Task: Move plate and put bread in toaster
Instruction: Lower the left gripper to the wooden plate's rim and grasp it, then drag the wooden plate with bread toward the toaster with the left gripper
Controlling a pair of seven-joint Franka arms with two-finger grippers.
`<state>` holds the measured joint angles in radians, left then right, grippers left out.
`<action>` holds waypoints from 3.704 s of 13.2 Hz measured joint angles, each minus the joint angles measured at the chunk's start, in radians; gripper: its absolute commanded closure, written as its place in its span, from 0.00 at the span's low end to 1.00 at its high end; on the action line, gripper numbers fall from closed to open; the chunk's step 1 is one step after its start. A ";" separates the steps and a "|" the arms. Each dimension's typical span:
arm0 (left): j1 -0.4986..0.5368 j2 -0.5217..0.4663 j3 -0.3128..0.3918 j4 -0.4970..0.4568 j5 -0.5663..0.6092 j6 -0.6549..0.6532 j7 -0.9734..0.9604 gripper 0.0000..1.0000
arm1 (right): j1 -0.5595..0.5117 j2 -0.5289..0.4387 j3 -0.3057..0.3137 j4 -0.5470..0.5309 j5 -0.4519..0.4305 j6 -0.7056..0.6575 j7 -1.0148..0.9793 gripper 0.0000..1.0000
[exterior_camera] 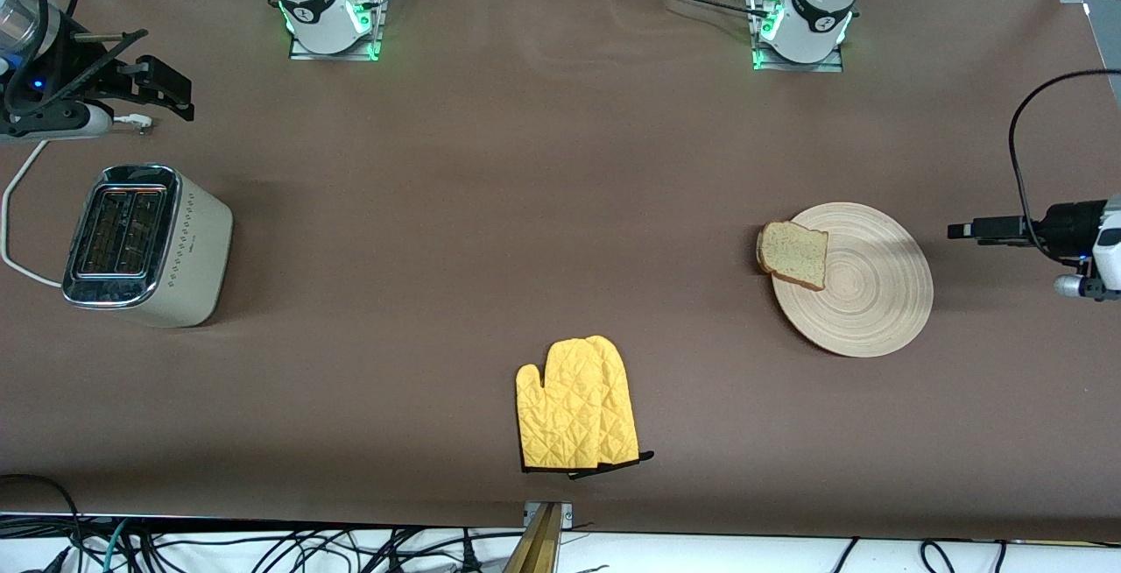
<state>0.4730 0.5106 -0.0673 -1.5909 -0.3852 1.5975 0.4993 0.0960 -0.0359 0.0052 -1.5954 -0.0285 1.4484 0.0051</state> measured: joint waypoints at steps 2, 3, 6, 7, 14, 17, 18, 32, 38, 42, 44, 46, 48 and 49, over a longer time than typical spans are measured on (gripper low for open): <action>0.035 0.082 -0.001 0.010 -0.012 0.051 0.113 0.00 | -0.001 0.000 0.000 0.000 0.000 0.000 0.000 0.00; 0.053 0.118 -0.001 0.020 -0.020 0.070 0.169 0.00 | -0.001 0.000 0.000 0.000 0.000 0.000 0.000 0.00; 0.110 0.227 -0.001 0.049 -0.119 0.085 0.304 0.00 | -0.001 0.000 0.001 -0.001 0.000 0.000 0.000 0.00; 0.119 0.258 -0.001 0.052 -0.150 0.085 0.320 0.00 | -0.001 0.000 0.003 -0.001 0.000 0.000 0.000 0.00; 0.130 0.341 -0.009 0.073 -0.233 0.122 0.350 1.00 | 0.010 0.008 0.012 -0.002 0.000 0.000 0.000 0.00; 0.143 0.341 -0.009 0.075 -0.241 0.122 0.350 1.00 | 0.010 0.012 0.012 -0.002 0.000 0.000 0.000 0.00; 0.143 0.342 -0.009 0.075 -0.241 0.123 0.350 1.00 | 0.010 0.012 0.012 -0.002 0.000 0.000 0.000 0.00; 0.125 0.352 -0.131 0.078 -0.288 0.061 0.244 1.00 | 0.024 0.012 0.017 -0.002 0.000 0.002 0.000 0.00; 0.031 0.353 -0.243 0.078 -0.360 0.056 0.222 1.00 | 0.026 0.018 0.017 -0.002 0.000 0.007 0.000 0.00; -0.103 0.353 -0.245 0.048 -0.453 0.176 0.197 1.00 | 0.024 0.018 0.014 -0.002 0.000 0.019 0.000 0.00; -0.140 0.354 -0.266 -0.009 -0.522 0.256 0.197 1.00 | 0.024 0.020 0.011 -0.002 -0.001 0.023 0.000 0.00; -0.167 0.354 -0.314 -0.056 -0.549 0.324 0.195 1.00 | 0.024 0.023 0.010 -0.002 -0.001 0.024 0.000 0.00; -0.182 0.353 -0.373 -0.135 -0.620 0.406 0.196 1.00 | 0.023 0.026 0.010 -0.002 -0.001 0.025 0.000 0.00; -0.183 0.353 -0.406 -0.178 -0.630 0.470 0.196 1.00 | 0.023 0.027 0.010 -0.002 -0.001 0.025 0.000 0.00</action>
<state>0.2896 0.8632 -0.4731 -1.7685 -1.0150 2.0679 0.6953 0.1195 -0.0093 0.0154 -1.5974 -0.0295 1.4736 0.0052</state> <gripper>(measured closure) 0.899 0.000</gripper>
